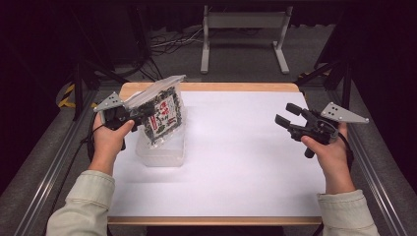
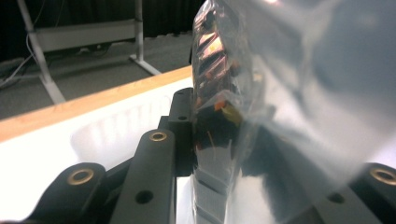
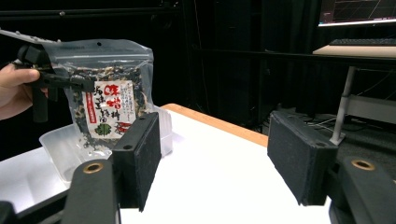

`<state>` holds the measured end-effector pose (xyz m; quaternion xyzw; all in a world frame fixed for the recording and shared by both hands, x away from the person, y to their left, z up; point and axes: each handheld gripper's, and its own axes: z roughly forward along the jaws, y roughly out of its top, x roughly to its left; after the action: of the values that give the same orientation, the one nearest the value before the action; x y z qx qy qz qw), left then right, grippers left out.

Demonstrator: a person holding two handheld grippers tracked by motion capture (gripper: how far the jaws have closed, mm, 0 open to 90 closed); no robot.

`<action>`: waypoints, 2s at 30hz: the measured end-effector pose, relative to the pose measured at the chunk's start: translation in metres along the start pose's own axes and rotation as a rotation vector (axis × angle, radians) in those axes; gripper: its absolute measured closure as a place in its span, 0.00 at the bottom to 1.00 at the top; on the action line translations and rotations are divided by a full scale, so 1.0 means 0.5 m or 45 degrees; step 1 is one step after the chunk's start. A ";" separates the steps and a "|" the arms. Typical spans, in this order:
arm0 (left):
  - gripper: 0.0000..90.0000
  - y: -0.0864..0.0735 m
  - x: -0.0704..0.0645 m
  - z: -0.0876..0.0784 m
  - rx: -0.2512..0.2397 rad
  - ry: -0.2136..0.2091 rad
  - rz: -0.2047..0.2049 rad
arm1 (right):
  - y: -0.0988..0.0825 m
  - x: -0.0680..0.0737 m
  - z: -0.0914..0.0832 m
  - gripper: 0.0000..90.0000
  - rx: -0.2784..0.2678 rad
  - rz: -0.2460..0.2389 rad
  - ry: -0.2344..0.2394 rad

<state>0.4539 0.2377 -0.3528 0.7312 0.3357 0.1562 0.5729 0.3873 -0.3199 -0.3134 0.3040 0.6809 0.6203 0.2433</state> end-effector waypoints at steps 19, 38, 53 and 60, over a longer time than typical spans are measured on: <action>0.78 -0.021 0.025 -0.011 -0.019 0.006 -0.078 | -0.004 -0.002 0.005 0.40 0.005 0.015 0.002; 0.01 0.029 -0.051 -0.036 -0.098 0.289 0.022 | -0.010 -0.009 -0.008 0.40 0.024 0.013 -0.026; 0.02 -0.042 -0.132 -0.138 -0.098 0.272 0.082 | -0.017 -0.010 -0.033 0.38 0.040 -0.013 -0.054; 0.03 -0.084 -0.149 -0.161 -0.055 0.160 0.135 | -0.026 -0.016 -0.065 0.36 0.042 -0.020 -0.083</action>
<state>0.3372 0.2516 -0.3567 0.7242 0.3284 0.2391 0.5573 0.3685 -0.3485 -0.3230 0.3227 0.6852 0.5967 0.2654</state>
